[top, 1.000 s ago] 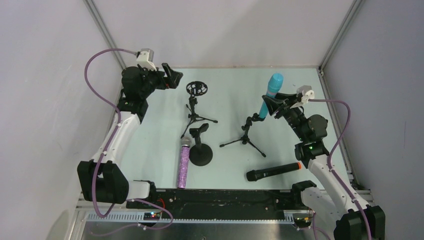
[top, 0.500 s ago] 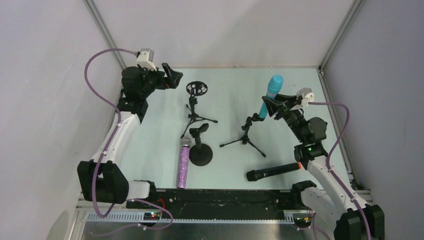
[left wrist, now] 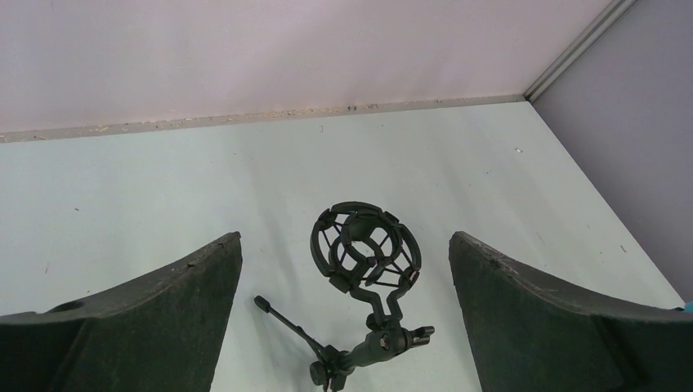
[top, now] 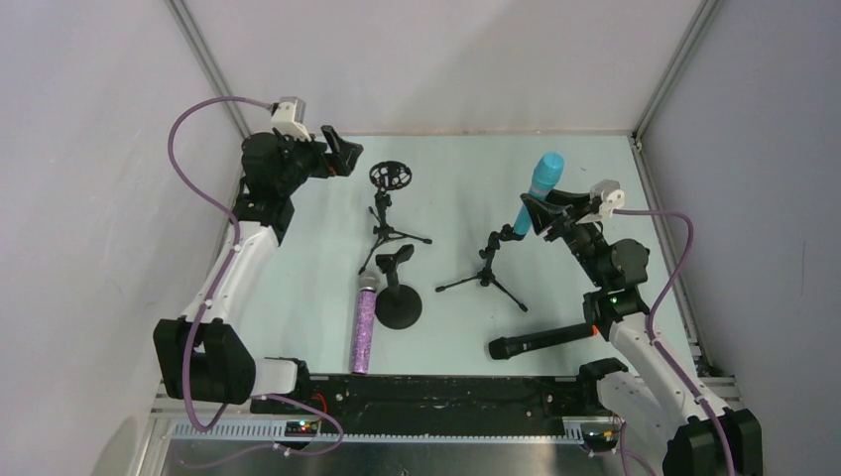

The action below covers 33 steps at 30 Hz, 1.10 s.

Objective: Attach the microphones to the stand

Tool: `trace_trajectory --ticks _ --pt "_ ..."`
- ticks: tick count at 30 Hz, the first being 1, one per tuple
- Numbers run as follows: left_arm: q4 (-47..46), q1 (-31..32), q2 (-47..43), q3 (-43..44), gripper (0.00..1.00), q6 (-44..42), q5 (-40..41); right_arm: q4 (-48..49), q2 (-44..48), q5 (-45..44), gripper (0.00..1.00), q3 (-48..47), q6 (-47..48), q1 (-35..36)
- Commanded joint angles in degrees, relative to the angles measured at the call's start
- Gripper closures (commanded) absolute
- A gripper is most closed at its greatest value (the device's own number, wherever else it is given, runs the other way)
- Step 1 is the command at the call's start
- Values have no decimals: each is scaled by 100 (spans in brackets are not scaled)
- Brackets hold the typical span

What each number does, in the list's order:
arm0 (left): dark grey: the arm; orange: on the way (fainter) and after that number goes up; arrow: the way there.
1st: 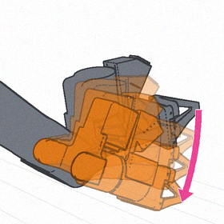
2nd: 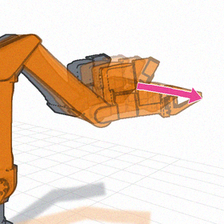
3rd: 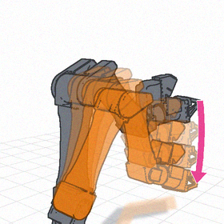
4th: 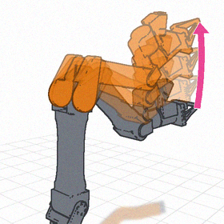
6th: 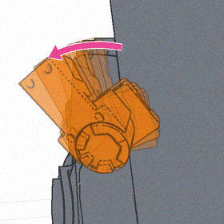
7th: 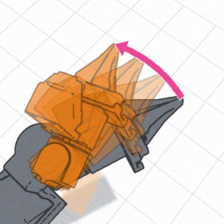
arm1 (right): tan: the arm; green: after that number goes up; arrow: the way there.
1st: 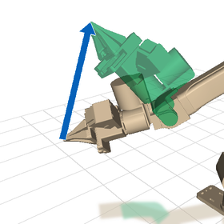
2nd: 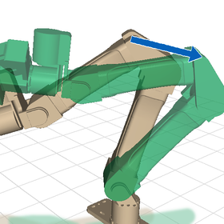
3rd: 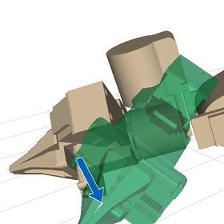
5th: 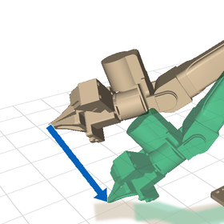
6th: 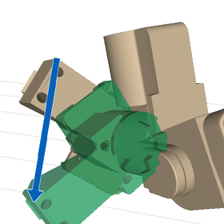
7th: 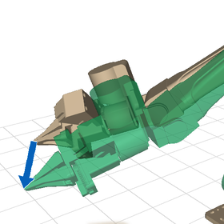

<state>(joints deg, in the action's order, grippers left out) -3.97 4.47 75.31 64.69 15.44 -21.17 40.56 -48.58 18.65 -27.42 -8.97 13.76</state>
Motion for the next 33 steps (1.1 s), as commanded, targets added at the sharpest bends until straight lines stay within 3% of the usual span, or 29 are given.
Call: trace_trajectory --ticks 1,33 --pt "-236 -24 -61 -35 0 -61 -3 -487 -153 84 100 270 -19 51" --pt "-236 -11 -4 -33 0 -5 -37 -357 -657 -53 100 679 -116 99"
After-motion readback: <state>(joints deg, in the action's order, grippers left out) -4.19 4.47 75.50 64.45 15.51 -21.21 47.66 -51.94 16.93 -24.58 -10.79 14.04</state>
